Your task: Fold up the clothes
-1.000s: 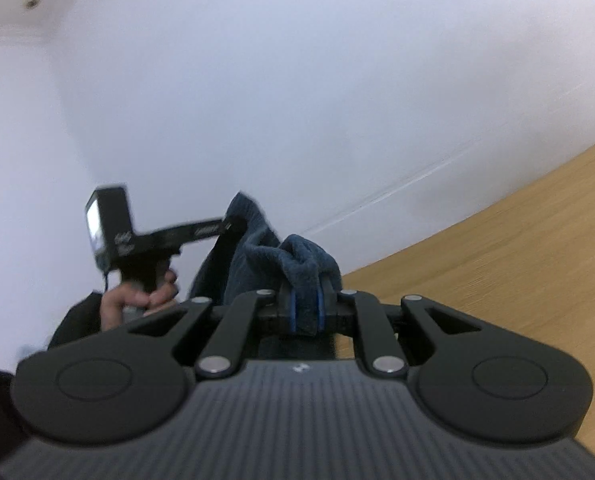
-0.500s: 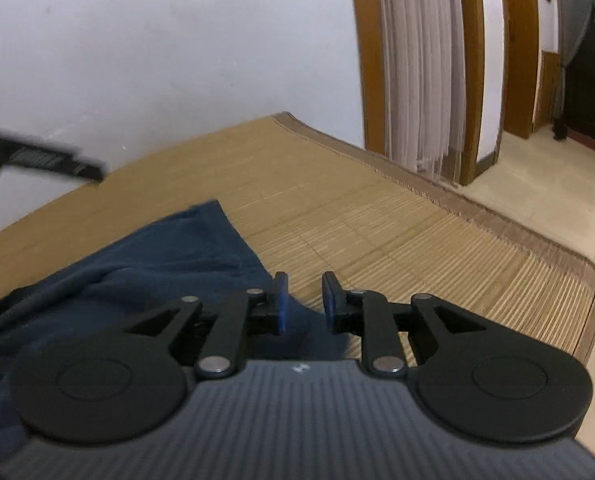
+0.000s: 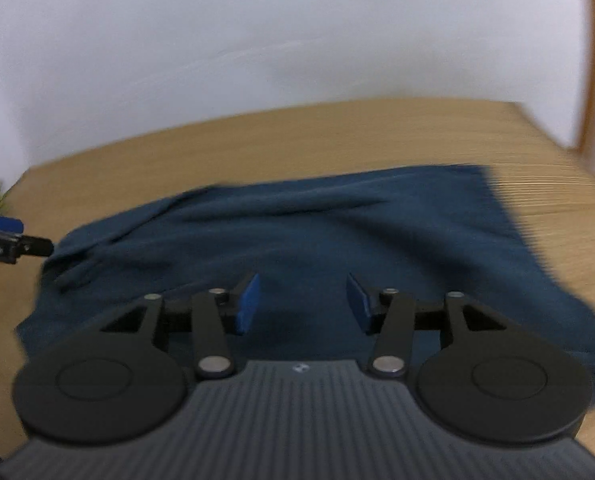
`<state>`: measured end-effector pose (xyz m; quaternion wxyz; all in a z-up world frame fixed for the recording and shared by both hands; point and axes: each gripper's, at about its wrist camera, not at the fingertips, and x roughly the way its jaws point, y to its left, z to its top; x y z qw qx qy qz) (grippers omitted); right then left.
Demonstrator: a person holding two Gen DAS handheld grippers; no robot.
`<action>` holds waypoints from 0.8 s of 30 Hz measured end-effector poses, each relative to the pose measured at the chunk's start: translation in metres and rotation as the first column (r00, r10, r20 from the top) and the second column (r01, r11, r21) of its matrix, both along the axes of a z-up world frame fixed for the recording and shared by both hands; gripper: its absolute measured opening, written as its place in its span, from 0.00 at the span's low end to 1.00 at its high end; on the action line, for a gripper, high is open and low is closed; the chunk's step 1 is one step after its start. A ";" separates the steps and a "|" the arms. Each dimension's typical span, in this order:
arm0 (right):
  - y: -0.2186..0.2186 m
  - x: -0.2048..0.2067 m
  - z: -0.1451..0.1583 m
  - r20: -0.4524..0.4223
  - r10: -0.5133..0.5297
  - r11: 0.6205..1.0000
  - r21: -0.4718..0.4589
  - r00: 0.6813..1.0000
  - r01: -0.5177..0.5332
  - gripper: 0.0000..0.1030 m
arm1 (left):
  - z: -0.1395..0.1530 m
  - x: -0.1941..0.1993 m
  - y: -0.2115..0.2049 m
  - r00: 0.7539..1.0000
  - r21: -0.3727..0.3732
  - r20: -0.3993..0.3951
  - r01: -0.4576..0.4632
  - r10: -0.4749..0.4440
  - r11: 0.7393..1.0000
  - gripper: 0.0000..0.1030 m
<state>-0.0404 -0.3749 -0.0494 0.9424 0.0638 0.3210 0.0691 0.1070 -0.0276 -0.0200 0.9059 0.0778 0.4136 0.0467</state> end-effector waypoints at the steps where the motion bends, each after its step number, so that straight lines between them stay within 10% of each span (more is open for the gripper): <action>1: 0.018 0.002 -0.001 -0.012 0.057 0.998 0.008 0.998 -0.057 0.49 | -0.002 -0.005 0.011 1.000 -0.011 -0.001 -0.028 0.028 1.000 0.74; 8: 0.135 0.010 -0.002 -0.036 0.371 0.929 0.007 0.928 -0.371 0.49 | -0.019 -0.049 0.055 0.997 -0.054 -0.035 -0.077 0.075 0.996 0.74; 18: 0.196 -0.001 0.007 -0.067 0.346 0.935 -0.066 0.936 -0.350 0.49 | -0.036 -0.078 0.074 0.998 -0.110 -0.055 0.018 -0.024 0.994 0.74; 24: 0.233 0.025 0.013 -0.019 0.429 0.858 -0.305 0.903 -0.413 0.49 | -0.044 -0.071 0.075 0.996 -0.154 -0.062 0.051 -0.061 0.987 0.74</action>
